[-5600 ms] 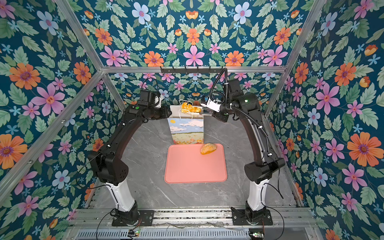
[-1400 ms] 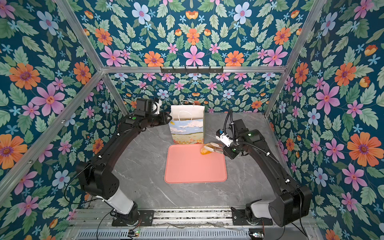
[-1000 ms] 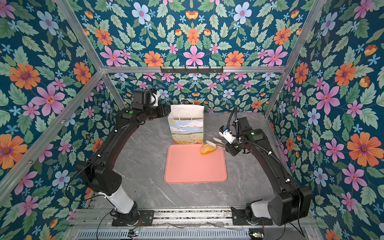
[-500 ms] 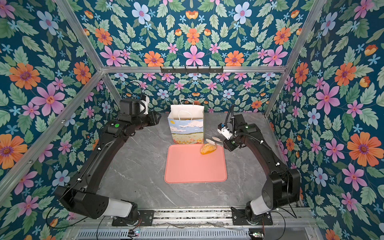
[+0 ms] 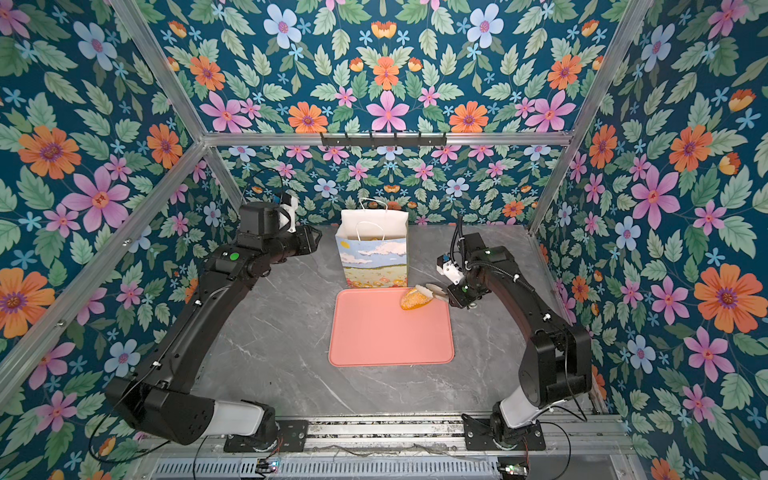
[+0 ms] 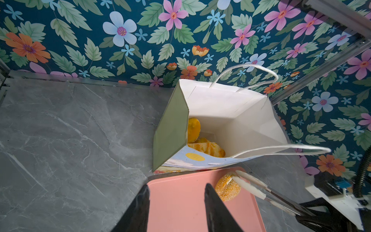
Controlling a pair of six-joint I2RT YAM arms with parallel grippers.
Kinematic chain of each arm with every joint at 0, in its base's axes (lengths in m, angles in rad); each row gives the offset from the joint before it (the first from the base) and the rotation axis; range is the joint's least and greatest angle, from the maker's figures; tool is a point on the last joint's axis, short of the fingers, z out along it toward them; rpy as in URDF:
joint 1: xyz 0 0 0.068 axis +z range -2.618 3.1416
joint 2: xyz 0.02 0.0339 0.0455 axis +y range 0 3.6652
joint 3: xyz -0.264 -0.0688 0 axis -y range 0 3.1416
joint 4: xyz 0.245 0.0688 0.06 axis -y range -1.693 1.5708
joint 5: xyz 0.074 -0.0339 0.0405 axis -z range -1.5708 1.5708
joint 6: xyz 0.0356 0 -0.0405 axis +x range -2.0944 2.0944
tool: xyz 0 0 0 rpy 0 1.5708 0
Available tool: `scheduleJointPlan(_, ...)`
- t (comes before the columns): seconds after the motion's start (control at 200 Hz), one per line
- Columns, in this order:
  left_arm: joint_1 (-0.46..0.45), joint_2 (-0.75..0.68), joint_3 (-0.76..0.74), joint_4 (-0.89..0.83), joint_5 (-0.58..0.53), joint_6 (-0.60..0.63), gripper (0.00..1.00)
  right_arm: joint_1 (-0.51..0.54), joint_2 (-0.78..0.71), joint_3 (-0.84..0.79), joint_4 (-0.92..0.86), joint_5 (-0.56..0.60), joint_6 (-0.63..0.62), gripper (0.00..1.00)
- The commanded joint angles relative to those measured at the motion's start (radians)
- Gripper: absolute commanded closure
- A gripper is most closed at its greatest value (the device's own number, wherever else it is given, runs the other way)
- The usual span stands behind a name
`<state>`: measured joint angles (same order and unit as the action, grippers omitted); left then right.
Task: Place the fake bread into the paper bag
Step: 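Position the open tongs around the sesame roll on the tray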
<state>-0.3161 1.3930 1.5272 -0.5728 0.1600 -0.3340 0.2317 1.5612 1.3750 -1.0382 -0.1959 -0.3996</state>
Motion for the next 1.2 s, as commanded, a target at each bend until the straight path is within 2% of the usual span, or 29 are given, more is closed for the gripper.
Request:
scheduleJointPlan(0.0,0.0,0.0,-0.01,0.033,0.01,0.007,0.54,0.001,-0.023,0.0,-0.063,-0.073,0.013,0.67)
scheduleJointPlan(0.21,0.002,-0.003,-0.039,0.048,0.013,0.005,0.54,0.04,-0.032,-0.007,-0.106,-0.079,0.032,0.67)
scheduleJointPlan(0.67,0.001,-0.023,-0.078,0.057,0.011,0.009,0.53,0.253,-0.014,0.058,-0.102,-0.055,0.134,0.66)
scheduleJointPlan(0.775,0.002,-0.023,-0.081,0.06,0.022,0.006,0.53,0.264,-0.025,0.071,-0.104,-0.051,0.118,0.65)
scheduleJointPlan(0.95,0.002,-0.037,-0.093,0.06,0.018,0.006,0.53,0.264,-0.066,0.087,-0.131,0.019,0.102,0.65)
scheduleJointPlan(1.195,0.002,-0.043,-0.102,0.063,0.014,0.006,0.53,0.277,-0.159,0.073,-0.187,-0.064,0.09,0.66)
